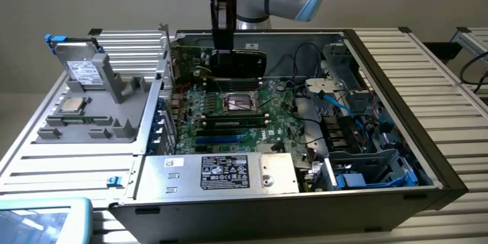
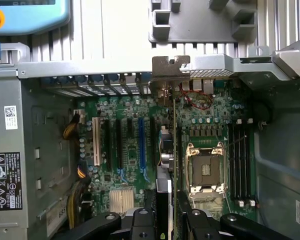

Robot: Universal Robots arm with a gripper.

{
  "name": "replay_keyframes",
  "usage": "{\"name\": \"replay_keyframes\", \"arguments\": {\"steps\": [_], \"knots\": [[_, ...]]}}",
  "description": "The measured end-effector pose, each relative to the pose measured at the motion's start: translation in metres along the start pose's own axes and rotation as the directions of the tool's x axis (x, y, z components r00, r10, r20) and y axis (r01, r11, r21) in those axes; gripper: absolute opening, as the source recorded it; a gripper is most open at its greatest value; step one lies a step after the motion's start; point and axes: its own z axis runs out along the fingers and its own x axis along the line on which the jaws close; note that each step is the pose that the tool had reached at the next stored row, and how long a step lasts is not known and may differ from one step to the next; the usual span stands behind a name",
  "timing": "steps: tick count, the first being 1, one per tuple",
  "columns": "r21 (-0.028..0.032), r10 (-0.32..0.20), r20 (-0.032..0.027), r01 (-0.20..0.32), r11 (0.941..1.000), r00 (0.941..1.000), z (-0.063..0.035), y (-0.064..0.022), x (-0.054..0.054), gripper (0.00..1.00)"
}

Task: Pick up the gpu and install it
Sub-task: 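Insert the gpu into the slot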

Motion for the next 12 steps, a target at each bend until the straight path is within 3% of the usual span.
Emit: {"name": "replay_keyframes", "arguments": {"steps": [6, 12], "knots": [[-0.0006, 0.000, 0.0047, 0.000, 1.0000, 1.0000, 0.0070, 0.0000, 0.000, 0.27], [-0.0015, 0.000, 0.0136, 0.000, 1.0000, 0.9999, 0.0169, 0.0000, 0.002, 0.27]]}}
